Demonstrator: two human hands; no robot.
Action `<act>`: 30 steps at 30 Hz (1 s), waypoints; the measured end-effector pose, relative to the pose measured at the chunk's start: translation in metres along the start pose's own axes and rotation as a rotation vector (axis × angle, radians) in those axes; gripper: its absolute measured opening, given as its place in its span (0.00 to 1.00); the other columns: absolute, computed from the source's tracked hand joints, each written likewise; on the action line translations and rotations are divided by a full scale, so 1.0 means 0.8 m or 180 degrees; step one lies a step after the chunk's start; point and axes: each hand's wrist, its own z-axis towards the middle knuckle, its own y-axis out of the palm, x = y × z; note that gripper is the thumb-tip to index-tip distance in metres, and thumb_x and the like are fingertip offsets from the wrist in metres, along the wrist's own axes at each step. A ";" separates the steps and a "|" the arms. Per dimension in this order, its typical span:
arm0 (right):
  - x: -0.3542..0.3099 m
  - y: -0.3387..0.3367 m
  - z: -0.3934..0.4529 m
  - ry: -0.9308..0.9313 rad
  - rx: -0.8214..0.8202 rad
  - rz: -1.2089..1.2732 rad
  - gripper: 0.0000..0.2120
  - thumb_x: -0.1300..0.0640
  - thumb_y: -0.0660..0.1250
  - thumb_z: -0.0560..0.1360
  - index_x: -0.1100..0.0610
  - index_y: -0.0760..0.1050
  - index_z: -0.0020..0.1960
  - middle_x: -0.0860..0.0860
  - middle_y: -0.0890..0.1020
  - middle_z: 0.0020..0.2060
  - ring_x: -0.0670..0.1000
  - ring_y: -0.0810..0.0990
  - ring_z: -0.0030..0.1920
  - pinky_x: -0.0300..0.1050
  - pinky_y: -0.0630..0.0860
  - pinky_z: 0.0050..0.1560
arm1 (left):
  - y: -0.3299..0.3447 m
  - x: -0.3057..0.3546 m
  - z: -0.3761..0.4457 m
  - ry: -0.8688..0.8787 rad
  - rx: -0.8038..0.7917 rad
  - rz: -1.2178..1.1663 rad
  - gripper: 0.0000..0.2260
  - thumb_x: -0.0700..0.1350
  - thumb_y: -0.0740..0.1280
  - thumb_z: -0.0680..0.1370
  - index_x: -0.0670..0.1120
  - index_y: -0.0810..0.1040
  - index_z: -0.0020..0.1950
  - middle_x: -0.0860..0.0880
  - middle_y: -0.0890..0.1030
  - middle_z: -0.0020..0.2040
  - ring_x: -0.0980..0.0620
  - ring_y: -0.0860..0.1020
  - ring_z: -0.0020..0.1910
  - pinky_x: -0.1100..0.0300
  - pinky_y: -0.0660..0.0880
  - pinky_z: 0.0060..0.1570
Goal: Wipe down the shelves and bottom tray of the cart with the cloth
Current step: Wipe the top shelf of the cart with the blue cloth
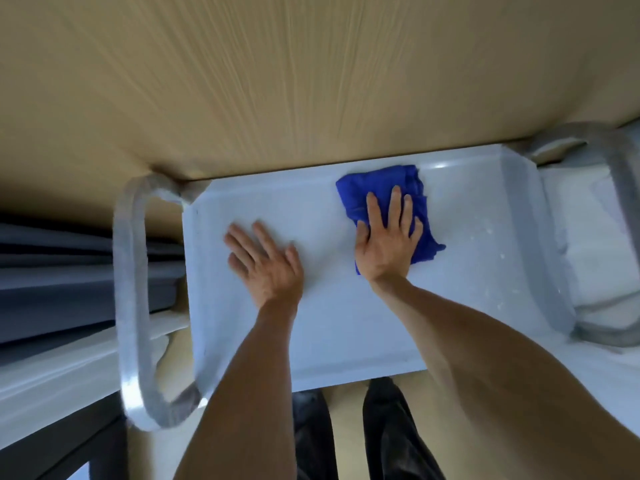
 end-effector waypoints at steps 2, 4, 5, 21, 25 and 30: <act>0.000 0.006 0.000 0.0031 -0.0032 0.0009 0.23 0.46 0.57 0.81 0.47 0.66 0.76 0.56 0.60 0.79 0.60 0.59 0.78 0.64 0.59 0.71 | 0.018 0.015 -0.007 0.0081 0.0076 -0.0034 0.33 0.58 0.52 0.79 0.40 0.56 0.79 0.31 0.50 0.78 0.32 0.50 0.77 0.38 0.54 0.71; -0.006 0.006 0.003 0.0077 -0.0079 0.0035 0.23 0.47 0.57 0.81 0.47 0.67 0.75 0.57 0.60 0.79 0.60 0.59 0.78 0.64 0.60 0.71 | 0.024 0.018 -0.008 0.0114 0.0099 -0.0001 0.34 0.58 0.53 0.78 0.41 0.57 0.79 0.31 0.50 0.78 0.32 0.50 0.77 0.38 0.54 0.71; -0.008 0.005 0.002 0.0077 -0.0083 0.0069 0.23 0.47 0.57 0.80 0.47 0.67 0.75 0.57 0.61 0.78 0.60 0.59 0.78 0.64 0.60 0.70 | 0.023 0.016 -0.009 0.0124 0.0066 0.0016 0.34 0.58 0.53 0.77 0.41 0.57 0.79 0.32 0.50 0.78 0.33 0.50 0.77 0.39 0.54 0.71; -0.017 -0.003 0.022 -0.0222 -0.0259 -0.0079 0.24 0.46 0.58 0.77 0.50 0.70 0.71 0.61 0.66 0.74 0.65 0.65 0.72 0.66 0.64 0.63 | 0.021 0.011 -0.010 0.0010 0.0587 -0.0143 0.25 0.49 0.56 0.77 0.43 0.67 0.74 0.35 0.60 0.76 0.36 0.58 0.75 0.43 0.61 0.66; -0.035 0.000 0.073 -0.0526 -0.0243 -0.0017 0.25 0.49 0.59 0.74 0.51 0.71 0.71 0.63 0.68 0.72 0.66 0.67 0.71 0.65 0.65 0.62 | 0.027 0.008 -0.008 0.0034 0.0532 -0.0095 0.28 0.49 0.57 0.76 0.43 0.62 0.77 0.36 0.55 0.78 0.37 0.55 0.76 0.42 0.57 0.70; -0.030 0.004 0.049 -0.0433 0.0020 0.0149 0.24 0.50 0.59 0.76 0.51 0.72 0.71 0.62 0.68 0.74 0.64 0.66 0.73 0.63 0.65 0.65 | 0.028 0.009 -0.009 -0.0009 0.0454 -0.0029 0.29 0.51 0.55 0.76 0.44 0.61 0.77 0.36 0.54 0.78 0.37 0.55 0.76 0.42 0.56 0.71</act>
